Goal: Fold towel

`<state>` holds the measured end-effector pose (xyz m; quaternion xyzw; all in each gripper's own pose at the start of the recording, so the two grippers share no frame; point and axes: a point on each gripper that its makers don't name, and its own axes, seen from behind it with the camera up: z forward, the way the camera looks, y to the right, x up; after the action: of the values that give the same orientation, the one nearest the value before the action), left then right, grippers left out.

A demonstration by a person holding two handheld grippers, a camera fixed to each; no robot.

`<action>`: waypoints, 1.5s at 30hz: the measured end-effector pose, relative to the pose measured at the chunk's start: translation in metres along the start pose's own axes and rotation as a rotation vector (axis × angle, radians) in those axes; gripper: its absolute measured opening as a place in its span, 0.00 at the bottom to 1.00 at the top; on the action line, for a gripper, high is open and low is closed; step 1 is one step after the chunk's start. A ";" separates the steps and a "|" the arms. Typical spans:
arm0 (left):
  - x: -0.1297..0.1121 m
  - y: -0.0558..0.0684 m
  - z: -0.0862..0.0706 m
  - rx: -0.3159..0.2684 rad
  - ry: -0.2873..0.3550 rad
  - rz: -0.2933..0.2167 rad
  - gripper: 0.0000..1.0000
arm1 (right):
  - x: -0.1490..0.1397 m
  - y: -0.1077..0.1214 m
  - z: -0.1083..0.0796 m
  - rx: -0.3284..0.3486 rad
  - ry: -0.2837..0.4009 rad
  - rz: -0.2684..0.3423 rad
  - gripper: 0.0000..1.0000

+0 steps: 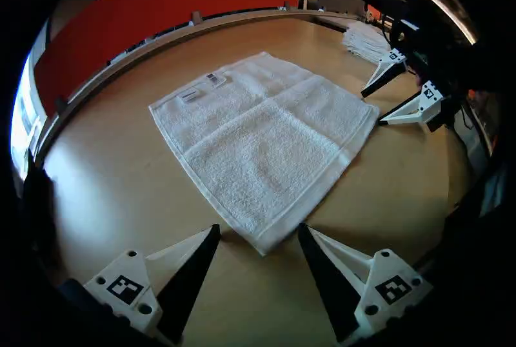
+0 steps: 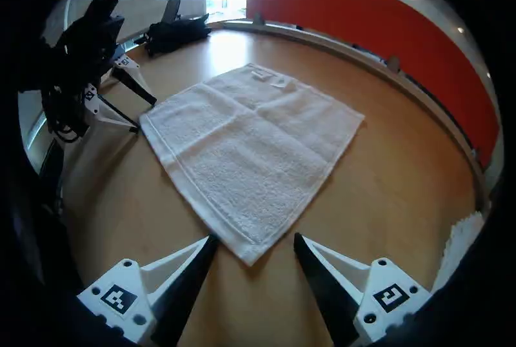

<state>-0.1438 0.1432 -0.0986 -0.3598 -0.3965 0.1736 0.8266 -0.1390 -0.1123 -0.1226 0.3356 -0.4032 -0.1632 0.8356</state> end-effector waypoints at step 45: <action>0.007 0.009 -0.005 0.026 -0.023 -0.094 0.13 | 0.013 -0.010 -0.008 0.035 0.005 0.000 0.16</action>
<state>-0.1356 0.1511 -0.1037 -0.3278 -0.4204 0.1438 0.8338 -0.1247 -0.1229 -0.1254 0.3504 -0.4040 -0.1554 0.8306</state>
